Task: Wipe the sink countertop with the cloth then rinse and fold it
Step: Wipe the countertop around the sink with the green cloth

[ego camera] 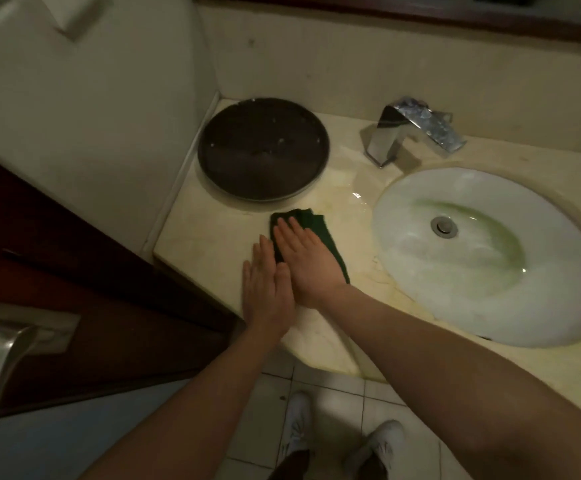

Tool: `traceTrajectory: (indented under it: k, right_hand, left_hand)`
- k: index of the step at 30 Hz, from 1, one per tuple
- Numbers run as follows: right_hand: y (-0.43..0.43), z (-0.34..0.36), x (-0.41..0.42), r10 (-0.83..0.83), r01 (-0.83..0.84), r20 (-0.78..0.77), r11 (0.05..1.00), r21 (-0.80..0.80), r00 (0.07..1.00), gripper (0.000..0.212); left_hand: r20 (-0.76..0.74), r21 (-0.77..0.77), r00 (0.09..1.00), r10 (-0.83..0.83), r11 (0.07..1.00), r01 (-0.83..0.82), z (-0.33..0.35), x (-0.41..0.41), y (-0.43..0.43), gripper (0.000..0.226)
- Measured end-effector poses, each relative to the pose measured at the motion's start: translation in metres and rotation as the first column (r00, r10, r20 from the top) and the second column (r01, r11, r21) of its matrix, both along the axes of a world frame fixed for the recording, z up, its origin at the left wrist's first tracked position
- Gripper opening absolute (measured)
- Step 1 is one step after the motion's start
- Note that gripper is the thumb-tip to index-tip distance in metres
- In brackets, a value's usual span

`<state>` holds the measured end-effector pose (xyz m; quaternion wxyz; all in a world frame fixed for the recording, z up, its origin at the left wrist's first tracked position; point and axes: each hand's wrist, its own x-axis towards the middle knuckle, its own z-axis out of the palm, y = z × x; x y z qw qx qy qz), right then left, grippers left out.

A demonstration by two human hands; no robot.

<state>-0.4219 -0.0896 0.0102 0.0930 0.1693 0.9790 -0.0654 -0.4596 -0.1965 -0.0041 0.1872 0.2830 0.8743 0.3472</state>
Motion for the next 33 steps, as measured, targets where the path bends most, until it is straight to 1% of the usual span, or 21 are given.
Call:
traceTrajectory:
  k: [1,2,3,4,5,7,9,10,12,13,15,16,18,21,23,24,27,29,31,33]
  right_hand:
    - [-0.002,0.0,0.0,0.066,-0.067,0.017,0.998,0.018,0.998,0.072]
    - [-0.003,0.001,0.001,0.098,-0.098,0.013,0.995,0.026,0.995,0.073]
    - [-0.006,0.001,0.005,0.124,-0.124,0.004,0.992,0.028,0.992,0.074]
    - [-0.01,-0.001,0.01,0.156,-0.155,-0.007,0.987,0.036,0.988,0.075]
    - [-0.016,-0.002,0.018,0.196,-0.195,-0.016,0.98,0.034,0.98,0.076]
    - [-0.029,-0.005,0.044,0.277,-0.276,-0.048,0.961,0.017,0.96,0.067]
    - [-0.04,-0.006,0.078,0.263,-0.267,-0.082,0.963,-0.044,0.961,0.062]
    - [-0.042,-0.006,0.093,0.218,-0.225,-0.089,0.971,-0.075,0.972,0.065]
    - [-0.036,-0.005,0.11,0.066,-0.074,-0.098,0.994,-0.078,0.993,0.067]
    - [-0.028,-0.005,0.109,-0.029,0.022,-0.102,0.998,-0.063,0.994,0.067]
    - [-0.006,-0.006,0.09,-0.217,0.213,-0.11,0.976,-0.046,0.97,0.066]
    - [0.009,-0.007,0.075,-0.294,0.291,-0.123,0.956,-0.037,0.948,0.065]
    - [0.042,-0.01,0.042,-0.397,0.398,-0.139,0.917,-0.023,0.907,0.064]
    - [0.072,-0.013,-0.004,-0.438,0.438,-0.115,0.898,-0.031,0.891,0.065]
    - [0.063,-0.011,-0.018,-0.395,0.396,-0.119,0.918,-0.019,0.911,0.066]
    - [0.05,-0.009,-0.019,-0.344,0.344,-0.121,0.939,-0.023,0.931,0.066]
    - [-0.001,-0.001,0.005,-0.092,0.087,-0.14,0.995,-0.045,0.986,0.068]
    - [-0.028,-0.001,0.031,0.061,-0.07,-0.134,0.995,-0.065,0.989,0.068]
    - [-0.041,-0.005,0.058,0.11,-0.12,-0.121,0.989,-0.083,0.987,0.068]
    - [-0.042,-0.007,0.081,0.097,-0.107,-0.11,0.99,-0.09,0.989,0.068]
  left_hand:
    - [0.06,0.056,0.998,0.029,0.998,-0.032,0.0,-0.001,-0.002,0.073]
    - [0.121,0.106,0.991,0.058,0.992,-0.071,0.0,-0.003,-0.004,0.071]
    - [0.166,0.134,0.983,0.079,0.986,-0.102,0.001,-0.005,-0.005,0.071]
    - [0.181,0.133,0.98,0.087,0.985,-0.112,0.004,-0.007,-0.004,0.069]
    - [0.169,0.106,0.982,0.08,0.989,-0.099,0.006,-0.009,-0.001,0.068]
    - [0.1,0.004,0.995,0.029,1.0,-0.03,0.012,-0.013,0.003,0.062]
    - [-0.016,-0.119,1.0,-0.02,0.993,0.018,0.013,-0.021,0.006,0.056]
    - [-0.084,-0.186,0.996,-0.031,0.982,0.015,0.012,-0.027,0.005,0.056]
    - [-0.224,-0.314,0.973,-0.062,0.949,-0.012,0.01,-0.041,0.0,0.06]
    - [-0.273,-0.368,0.958,-0.085,0.929,-0.022,0.008,-0.047,-0.003,0.062]
    - [-0.326,-0.451,0.933,-0.153,0.892,-0.012,0.002,-0.052,-0.009,0.065]
    - [-0.342,-0.479,0.921,-0.187,0.878,0.0,-0.001,-0.053,-0.012,0.066]
    - [-0.359,-0.498,0.909,-0.213,0.867,0.007,-0.005,-0.052,-0.013,0.071]
    - [-0.381,-0.49,0.902,-0.201,0.872,-0.013,-0.009,-0.053,-0.013,0.077]
    - [-0.385,-0.481,0.9,-0.204,0.877,-0.007,-0.011,-0.053,-0.013,0.077]
    - [-0.377,-0.479,0.903,-0.205,0.878,-0.001,-0.011,-0.053,-0.013,0.076]
    - [-0.378,-0.491,0.902,-0.208,0.871,-0.004,-0.008,-0.053,-0.012,0.073]
    - [-0.351,-0.497,0.914,-0.206,0.868,0.005,-0.004,-0.053,-0.011,0.071]
    - [-0.326,-0.503,0.922,-0.21,0.864,0.019,-0.002,-0.053,-0.011,0.069]
    - [-0.316,-0.512,0.924,-0.216,0.858,0.026,-0.002,-0.053,-0.012,0.067]
